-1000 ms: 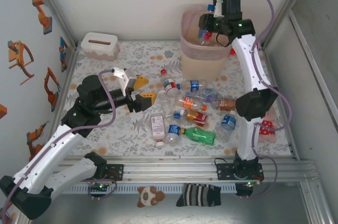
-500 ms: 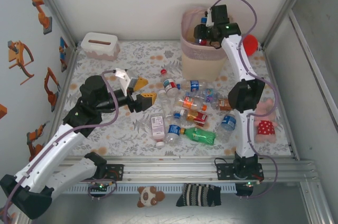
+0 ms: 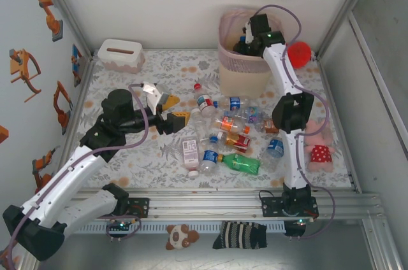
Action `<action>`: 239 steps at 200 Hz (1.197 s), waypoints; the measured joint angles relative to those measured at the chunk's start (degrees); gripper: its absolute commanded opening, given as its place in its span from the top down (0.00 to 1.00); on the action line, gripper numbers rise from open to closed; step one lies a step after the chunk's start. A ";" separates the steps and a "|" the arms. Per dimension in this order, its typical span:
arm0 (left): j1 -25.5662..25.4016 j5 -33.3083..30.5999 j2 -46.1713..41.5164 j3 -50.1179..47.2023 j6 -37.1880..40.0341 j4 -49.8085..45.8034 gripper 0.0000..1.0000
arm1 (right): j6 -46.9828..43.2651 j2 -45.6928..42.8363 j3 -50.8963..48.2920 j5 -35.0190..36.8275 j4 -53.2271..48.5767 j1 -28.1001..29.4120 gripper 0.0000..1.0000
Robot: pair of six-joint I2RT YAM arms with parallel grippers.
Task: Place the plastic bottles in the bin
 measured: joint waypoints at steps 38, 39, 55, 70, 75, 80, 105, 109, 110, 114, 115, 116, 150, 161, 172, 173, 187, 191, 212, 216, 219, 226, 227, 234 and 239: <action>0.00 0.02 0.44 0.00 -0.02 0.17 0.24 | -0.44 1.05 1.68 -0.46 -2.10 0.00 0.51; 0.00 0.02 0.46 0.00 -0.02 0.20 0.24 | -0.44 1.09 1.75 -0.48 -2.16 0.00 0.51; 0.00 0.02 0.66 0.00 -0.04 0.22 0.24 | -0.44 1.31 2.21 -0.61 -2.56 0.00 0.42; 0.00 0.02 0.76 0.00 -0.04 0.20 0.24 | -0.35 1.42 2.56 -0.61 -2.86 0.00 0.37; 0.00 0.02 0.79 0.00 -0.04 0.22 0.24 | -0.42 1.42 2.64 -0.59 -2.89 0.00 0.36; 0.00 0.02 0.81 0.00 -0.04 0.22 0.24 | -0.55 1.42 2.67 -0.61 -2.84 0.00 0.35; 0.00 0.02 0.81 0.00 -0.04 0.17 0.24 | -0.31 1.42 2.73 -0.61 -2.82 0.00 0.31; 0.00 0.02 0.81 0.00 -0.07 0.17 0.24 | -0.33 1.42 2.75 -0.59 -2.82 0.00 0.31; 0.00 0.02 0.81 0.00 -0.04 0.17 0.24 | -0.31 1.42 2.78 -0.59 -2.80 0.00 0.31; 0.00 0.02 0.81 0.00 -0.07 0.17 0.24 | -0.31 1.40 2.78 -0.59 -2.78 0.00 0.30; 0.00 0.00 0.81 0.00 -0.04 0.17 0.24 | -0.26 1.40 2.78 -0.59 -2.78 0.00 0.30; 0.00 0.02 0.81 0.00 -0.07 0.17 0.24 | -0.24 1.40 2.78 -0.59 -2.75 0.00 0.30; 0.00 0.00 0.70 0.00 -0.11 0.15 0.24 | 0.20 0.90 2.78 -0.61 -2.29 0.00 0.28; 0.00 -0.02 0.55 0.00 -0.22 0.15 0.24 | 0.26 0.44 2.78 -0.61 -2.19 0.00 0.28; 0.00 -0.17 0.35 0.00 -0.26 0.13 0.24 | 0.44 -0.46 2.78 -0.61 -2.14 0.00 0.28; 0.00 -0.17 0.33 0.00 -0.26 0.13 0.24 | 0.44 -0.50 2.78 -0.61 -2.14 0.00 0.28; 0.00 -0.33 0.15 0.00 -0.42 0.04 0.24 | 0.48 -2.21 2.78 -0.63 -2.08 0.00 0.28; 0.00 -0.44 0.13 0.00 -0.48 -0.02 0.24 | 0.52 -2.75 2.78 -0.63 -2.03 0.00 0.28; 0.00 -1.11 0.09 0.00 -0.90 -0.39 0.25 | 0.90 -6.36 2.78 -0.66 -1.90 0.00 0.28; 0.00 -1.27 0.09 0.00 -0.96 -0.50 0.25 | 0.90 -7.06 2.78 -0.68 -1.88 0.00 0.28; 0.00 -1.40 0.09 0.00 -1.07 -0.59 0.25 | 0.90 -7.56 2.78 -0.72 -1.86 0.00 0.28; 0.00 -1.60 0.11 0.00 -1.29 -0.79 0.26 | 0.90 -8.81 2.78 -0.87 -1.79 0.00 0.28; 0.00 -1.62 0.09 0.00 -1.31 -0.83 0.26 | 0.90 -8.94 2.78 -0.90 -1.77 0.00 0.28; 0.00 -1.90 0.11 0.00 -1.51 -0.98 0.26 | 0.92 -10.23 2.78 -1.05 -1.70 0.00 0.28; 0.00 -2.10 0.15 0.00 -1.68 -1.11 0.26 | 0.92 -11.08 2.78 -1.05 -1.68 0.00 0.28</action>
